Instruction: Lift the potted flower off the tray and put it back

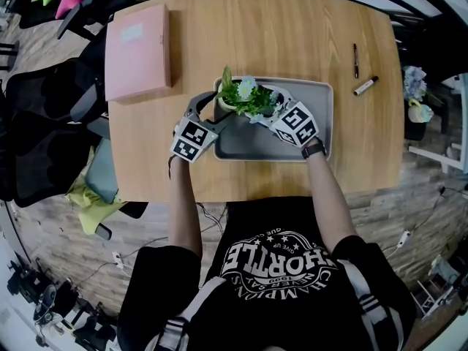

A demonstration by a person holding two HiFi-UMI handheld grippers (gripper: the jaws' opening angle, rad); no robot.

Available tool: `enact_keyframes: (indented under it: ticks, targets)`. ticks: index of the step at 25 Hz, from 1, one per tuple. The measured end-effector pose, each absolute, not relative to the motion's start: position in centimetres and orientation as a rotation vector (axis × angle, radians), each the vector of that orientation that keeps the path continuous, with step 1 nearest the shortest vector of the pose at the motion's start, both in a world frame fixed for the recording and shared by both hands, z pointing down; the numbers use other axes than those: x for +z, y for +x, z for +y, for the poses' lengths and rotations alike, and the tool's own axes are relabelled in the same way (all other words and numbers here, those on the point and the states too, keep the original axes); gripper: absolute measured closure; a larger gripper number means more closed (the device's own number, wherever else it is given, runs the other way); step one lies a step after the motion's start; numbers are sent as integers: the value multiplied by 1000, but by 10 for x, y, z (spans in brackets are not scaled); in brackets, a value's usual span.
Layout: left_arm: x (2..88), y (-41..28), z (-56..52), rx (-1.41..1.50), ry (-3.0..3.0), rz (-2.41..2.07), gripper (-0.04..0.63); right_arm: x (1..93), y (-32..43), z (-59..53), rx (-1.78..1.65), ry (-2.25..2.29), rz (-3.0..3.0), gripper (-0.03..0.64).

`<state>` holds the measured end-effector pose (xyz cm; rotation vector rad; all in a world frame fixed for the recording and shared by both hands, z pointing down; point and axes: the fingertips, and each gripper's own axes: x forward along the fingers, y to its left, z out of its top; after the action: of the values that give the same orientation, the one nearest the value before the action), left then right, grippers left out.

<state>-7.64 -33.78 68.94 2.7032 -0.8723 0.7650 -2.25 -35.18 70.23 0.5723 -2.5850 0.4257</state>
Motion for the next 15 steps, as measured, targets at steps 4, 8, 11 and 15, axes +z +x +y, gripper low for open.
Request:
enact_keyframes:
  ticks: [4, 8, 11, 15]
  targets:
    - [690, -77, -337, 758, 2704, -876, 294, 703, -22, -352, 422, 580, -2586, 250]
    - [691, -77, -336, 743, 2703, -881, 299, 703, -22, -351, 421, 580, -2584, 253]
    - [690, -77, -336, 733, 2701, -889, 301, 702, -22, -350, 423, 582, -2580, 255]
    - [690, -76, -337, 740, 2697, -887, 302, 703, -22, -351, 428, 585, -2575, 253]
